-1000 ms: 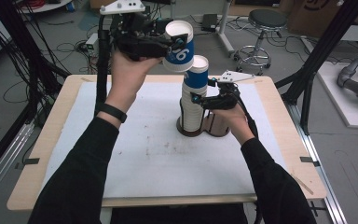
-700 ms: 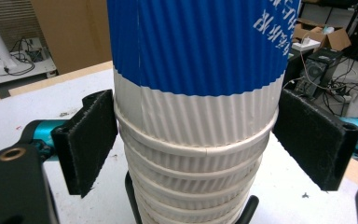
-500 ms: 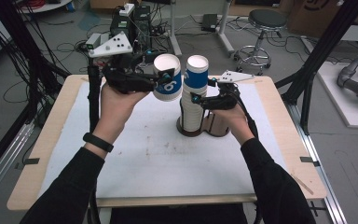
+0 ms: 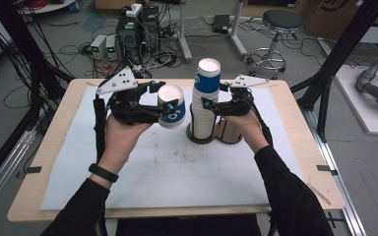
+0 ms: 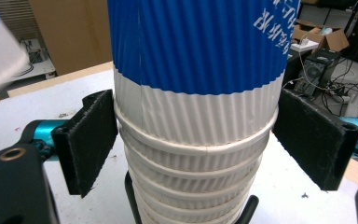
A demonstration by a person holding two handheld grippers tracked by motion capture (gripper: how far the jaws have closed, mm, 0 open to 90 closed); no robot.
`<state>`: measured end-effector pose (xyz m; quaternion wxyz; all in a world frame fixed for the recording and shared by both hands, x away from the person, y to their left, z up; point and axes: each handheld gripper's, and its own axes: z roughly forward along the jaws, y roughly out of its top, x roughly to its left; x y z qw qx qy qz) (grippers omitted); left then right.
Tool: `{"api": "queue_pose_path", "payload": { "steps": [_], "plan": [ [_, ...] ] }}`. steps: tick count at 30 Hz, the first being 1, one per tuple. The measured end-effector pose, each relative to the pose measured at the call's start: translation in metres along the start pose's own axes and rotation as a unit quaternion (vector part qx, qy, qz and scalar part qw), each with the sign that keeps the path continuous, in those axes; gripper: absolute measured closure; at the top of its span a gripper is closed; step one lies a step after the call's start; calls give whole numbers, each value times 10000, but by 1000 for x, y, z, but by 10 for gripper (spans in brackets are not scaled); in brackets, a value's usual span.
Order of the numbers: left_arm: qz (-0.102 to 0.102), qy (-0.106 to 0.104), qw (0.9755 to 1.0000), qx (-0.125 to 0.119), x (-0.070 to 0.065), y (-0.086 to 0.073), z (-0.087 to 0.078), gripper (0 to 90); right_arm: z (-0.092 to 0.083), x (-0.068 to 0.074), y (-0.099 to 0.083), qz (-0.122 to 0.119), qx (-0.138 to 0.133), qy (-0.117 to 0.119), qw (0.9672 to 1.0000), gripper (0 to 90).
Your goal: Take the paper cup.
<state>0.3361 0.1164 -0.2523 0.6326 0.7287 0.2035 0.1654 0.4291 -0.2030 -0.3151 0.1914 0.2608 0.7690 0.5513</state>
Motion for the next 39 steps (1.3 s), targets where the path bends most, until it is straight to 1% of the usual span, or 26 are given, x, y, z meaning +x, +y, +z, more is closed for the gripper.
{"api": "queue_pose_path", "payload": {
  "steps": [4, 6, 8, 12, 15, 16, 17, 18, 20, 23, 24, 26, 29, 31, 35, 39],
  "plan": [
    [-154, -9, 9999, 35, -1, -20, 2, 297, 0, 0, 0, 1, -1, -8, 10000, 147],
    [-166, 7, 9998, 100, -2, -30, 4, 296, 0, 1, 0, 17, 7, -15, 10000, 147],
    [-247, -8, 9996, 117, -4, -39, 5, 297, 0, 0, 0, 10, 2, -11, 10000, 147],
    [-268, 13, 9995, 144, -7, -55, 4, 297, 0, 0, 0, 6, 2, -11, 10000, 147],
    [-275, 22, 9994, 212, -9, -65, 3, 297, 0, 1, 0, 27, 4, -12, 10000, 147],
    [-308, 28, 9993, 210, -9, -69, 2, 297, 0, 1, 0, 20, 8, -16, 10000, 147],
    [-308, 28, 9993, 210, -9, -69, 2, 297, 0, 1, 0, 28, 9, -19, 10000, 147],
    [-328, 30, 9992, 220, -11, -75, 1, 297, 0, 1, 0, 30, 9, -17, 10000, 147],
    [-327, 8, 9992, 219, -12, -82, 0, 297, 0, 1, 0, 28, 9, -21, 10000, 147],
    [-385, -38, 9991, 200, -13, -91, -1, 297, 1, 1, 0, 11, -2, -29, 10000, 148],
    [-392, -19, 9990, 198, -13, -94, -1, 297, 1, 1, 0, 23, 3, -26, 10000, 147],
    [-452, -24, 9988, 193, -13, -99, -1, 297, 1, 1, 0, 18, 11, -33, 10000, 147],
    [-410, -2, 9988, 250, -12, -102, -1, 297, 0, 1, 0, 19, 19, -36, 10000, 147],
    [-430, 6, 9989, 203, -11, -104, -2, 297, 0, 1, 0, 31, 27, -43, 10000, 147],
    [-465, -23, 9987, 187, -10, -107, -3, 296, 0, 1, 0, 41, 34, -45, 10000, 147],
    [-470, -8, 9987, 208, -9, -109, -3, 296, -2, 2, 1, 35, 6, -55, 10000, 147]
  ]
}}
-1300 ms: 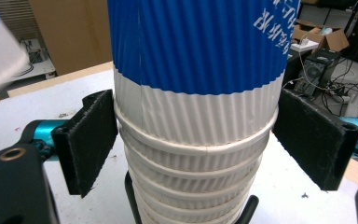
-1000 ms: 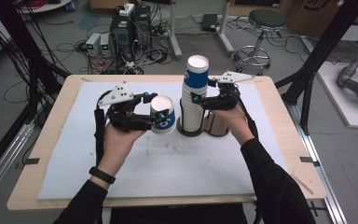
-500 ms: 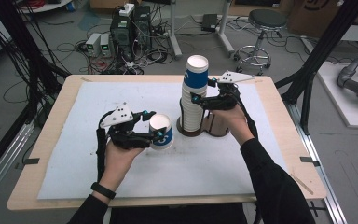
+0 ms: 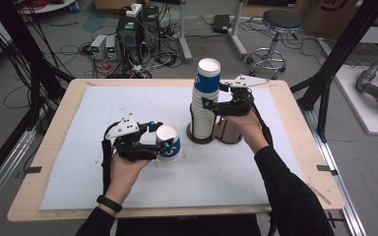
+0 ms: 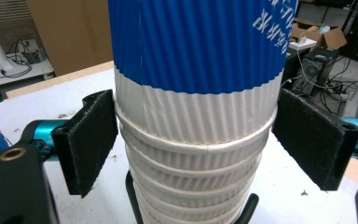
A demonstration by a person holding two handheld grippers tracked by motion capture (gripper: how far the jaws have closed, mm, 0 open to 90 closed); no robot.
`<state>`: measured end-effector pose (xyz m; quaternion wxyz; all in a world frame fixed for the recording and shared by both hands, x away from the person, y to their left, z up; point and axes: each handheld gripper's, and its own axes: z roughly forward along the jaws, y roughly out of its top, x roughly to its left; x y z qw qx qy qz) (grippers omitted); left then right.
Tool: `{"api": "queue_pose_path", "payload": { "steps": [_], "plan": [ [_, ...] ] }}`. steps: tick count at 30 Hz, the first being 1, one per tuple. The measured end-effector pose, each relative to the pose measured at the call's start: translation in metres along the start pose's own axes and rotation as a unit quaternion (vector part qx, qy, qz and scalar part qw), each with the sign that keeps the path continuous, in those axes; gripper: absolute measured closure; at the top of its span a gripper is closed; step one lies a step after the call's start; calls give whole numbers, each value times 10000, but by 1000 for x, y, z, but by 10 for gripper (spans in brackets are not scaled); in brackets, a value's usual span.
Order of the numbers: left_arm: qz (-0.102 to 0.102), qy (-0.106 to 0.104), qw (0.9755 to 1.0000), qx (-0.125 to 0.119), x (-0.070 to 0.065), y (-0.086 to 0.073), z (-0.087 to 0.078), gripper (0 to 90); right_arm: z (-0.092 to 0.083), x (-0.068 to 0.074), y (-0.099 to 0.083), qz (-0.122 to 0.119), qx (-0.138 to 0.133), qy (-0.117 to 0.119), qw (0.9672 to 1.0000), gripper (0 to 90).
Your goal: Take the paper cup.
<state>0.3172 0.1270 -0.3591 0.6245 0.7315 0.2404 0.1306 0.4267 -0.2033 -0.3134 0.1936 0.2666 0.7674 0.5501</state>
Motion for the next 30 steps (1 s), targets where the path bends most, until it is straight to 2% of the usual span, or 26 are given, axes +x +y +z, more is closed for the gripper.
{"api": "queue_pose_path", "payload": {
  "steps": [8, 16, 22, 23, 30],
  "plan": [
    [60, 67, 9999, 81, 1, -2, -2, 296, -11, 0, 3, 9, -27, -67, 10000, 146],
    [85, 61, 9998, 142, 4, -5, -1, 296, -31, 2, -3, 15, -107, -81, 9999, 146],
    [154, 76, 9997, 170, 4, -6, -3, 296, -48, 6, -14, 14, -201, -103, 9997, 146],
    [141, 76, 9997, 156, 5, -7, -3, 296, -56, 7, -20, 61, -246, -89, 9996, 146],
    [125, 56, 9998, 163, 6, -9, -3, 296, -74, 15, -47, 263, -285, -254, 9989, 147]
  ]
}}
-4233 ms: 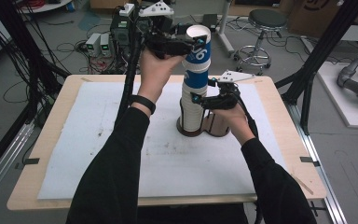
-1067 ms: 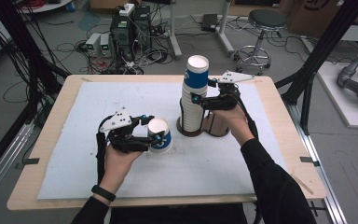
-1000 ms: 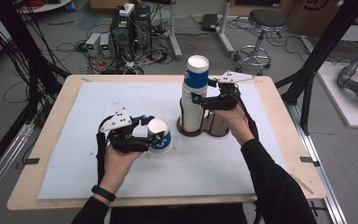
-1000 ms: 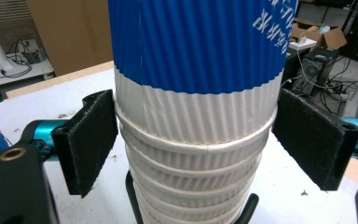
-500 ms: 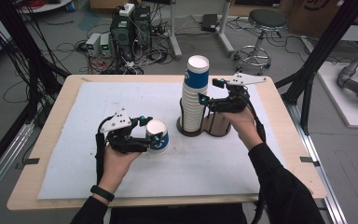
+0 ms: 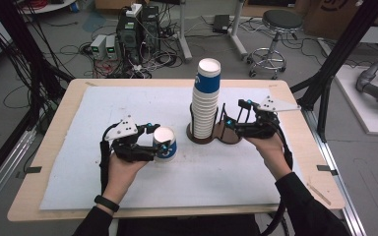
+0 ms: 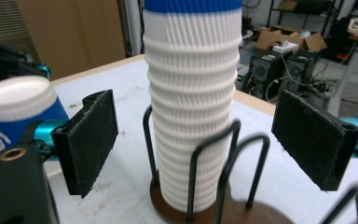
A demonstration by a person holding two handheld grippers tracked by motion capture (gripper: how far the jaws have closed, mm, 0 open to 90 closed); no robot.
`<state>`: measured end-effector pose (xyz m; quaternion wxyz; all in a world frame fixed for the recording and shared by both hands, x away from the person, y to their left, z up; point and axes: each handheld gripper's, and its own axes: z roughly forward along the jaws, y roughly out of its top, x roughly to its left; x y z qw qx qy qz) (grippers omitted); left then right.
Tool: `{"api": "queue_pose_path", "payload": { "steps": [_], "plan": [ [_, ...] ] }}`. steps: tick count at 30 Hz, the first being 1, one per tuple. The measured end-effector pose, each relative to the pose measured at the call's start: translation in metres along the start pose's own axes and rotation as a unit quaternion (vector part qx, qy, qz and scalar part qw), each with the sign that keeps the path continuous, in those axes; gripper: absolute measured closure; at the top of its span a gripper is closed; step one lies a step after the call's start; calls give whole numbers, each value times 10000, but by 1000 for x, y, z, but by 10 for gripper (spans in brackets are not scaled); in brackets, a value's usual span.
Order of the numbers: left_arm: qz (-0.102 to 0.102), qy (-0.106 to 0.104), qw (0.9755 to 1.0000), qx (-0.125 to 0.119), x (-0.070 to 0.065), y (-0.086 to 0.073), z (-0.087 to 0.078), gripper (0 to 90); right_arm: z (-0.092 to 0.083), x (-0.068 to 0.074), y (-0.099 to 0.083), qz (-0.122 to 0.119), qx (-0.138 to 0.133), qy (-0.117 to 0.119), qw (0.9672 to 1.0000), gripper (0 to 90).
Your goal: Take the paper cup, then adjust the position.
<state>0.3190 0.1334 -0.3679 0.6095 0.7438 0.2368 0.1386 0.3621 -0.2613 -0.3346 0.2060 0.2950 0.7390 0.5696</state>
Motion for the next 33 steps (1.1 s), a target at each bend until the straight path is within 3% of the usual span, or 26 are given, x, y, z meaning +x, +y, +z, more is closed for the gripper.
{"api": "queue_pose_path", "payload": {
  "steps": [6, 12, 17, 23, 28, 33],
  "plan": [
    [3, 14, 10000, 12, 0, -1, -2, 297, -13, 9, -30, 153, -10, -12, 9999, 147],
    [-1, 12, 10000, -18, 1, 0, -3, 296, -26, 20, -56, 147, 84, 39, 9998, 147],
    [0, -112, 9999, -42, 0, 2, 4, 296, -29, 24, -63, 29, 183, 366, 9992, 148],
    [49, -321, 9994, -110, -7, 6, 9, 296, -29, 32, -61, -324, -81, 817, 9961, 148],
    [12, -458, 9989, -114, -11, 7, 12, 296, -23, 36, -61, -200, 148, 1185, 9926, 147],
    [-38, -628, 9979, -141, -16, 5, 15, 296, -16, 43, -59, -215, 236, 1405, 9896, 147]
  ]
}}
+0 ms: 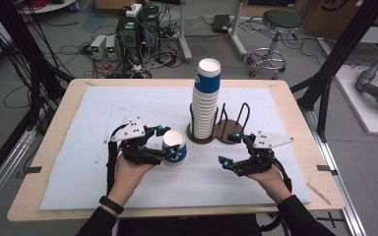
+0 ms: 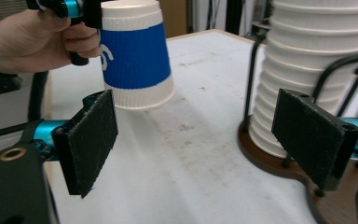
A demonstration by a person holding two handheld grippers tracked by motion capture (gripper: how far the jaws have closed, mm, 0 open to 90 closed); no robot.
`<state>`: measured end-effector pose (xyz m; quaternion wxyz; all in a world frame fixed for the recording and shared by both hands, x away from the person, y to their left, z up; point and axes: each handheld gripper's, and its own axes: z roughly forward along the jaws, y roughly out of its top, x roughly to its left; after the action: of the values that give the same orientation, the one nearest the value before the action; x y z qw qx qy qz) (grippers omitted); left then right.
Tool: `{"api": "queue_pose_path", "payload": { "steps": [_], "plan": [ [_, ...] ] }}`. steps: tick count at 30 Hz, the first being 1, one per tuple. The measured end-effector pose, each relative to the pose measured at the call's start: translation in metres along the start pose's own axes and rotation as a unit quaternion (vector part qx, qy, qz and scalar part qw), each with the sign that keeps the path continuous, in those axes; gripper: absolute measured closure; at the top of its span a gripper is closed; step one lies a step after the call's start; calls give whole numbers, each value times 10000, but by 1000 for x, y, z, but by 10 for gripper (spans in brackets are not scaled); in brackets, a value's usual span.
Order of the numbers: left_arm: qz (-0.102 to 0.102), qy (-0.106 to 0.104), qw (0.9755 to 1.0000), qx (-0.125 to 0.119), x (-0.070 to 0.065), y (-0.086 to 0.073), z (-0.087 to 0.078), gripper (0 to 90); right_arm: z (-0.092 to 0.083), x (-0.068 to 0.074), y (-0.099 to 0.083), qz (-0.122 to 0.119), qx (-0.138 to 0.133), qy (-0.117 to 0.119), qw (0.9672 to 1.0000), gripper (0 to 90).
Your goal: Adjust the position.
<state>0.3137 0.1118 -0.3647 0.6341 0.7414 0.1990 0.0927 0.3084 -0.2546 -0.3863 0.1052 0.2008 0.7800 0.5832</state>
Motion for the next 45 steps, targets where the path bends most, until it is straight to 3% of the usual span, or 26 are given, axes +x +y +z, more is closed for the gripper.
{"api": "queue_pose_path", "payload": {
  "steps": [5, 15, 23, 38, 45],
  "plan": [
    [39, -123, 9999, 54, -7, 0, 5, 296, 9, 6, 1, 25, 63, 260, 9996, 147],
    [-5, -374, 9993, 19, -19, -1, 19, 297, 29, 19, -2, -38, 259, 507, 9984, 147],
    [6, -470, 9989, -48, -29, -2, 29, 297, 46, 29, -4, 14, 409, 584, 9975, 147],
    [1, -492, 9987, -122, -36, -4, 37, 299, 60, 37, -6, 144, 550, 647, 9963, 146],
    [-33, -554, 9984, -141, -38, -4, 40, 299, 63, 39, -7, 13, 671, 623, 9958, 170]
  ]
}}
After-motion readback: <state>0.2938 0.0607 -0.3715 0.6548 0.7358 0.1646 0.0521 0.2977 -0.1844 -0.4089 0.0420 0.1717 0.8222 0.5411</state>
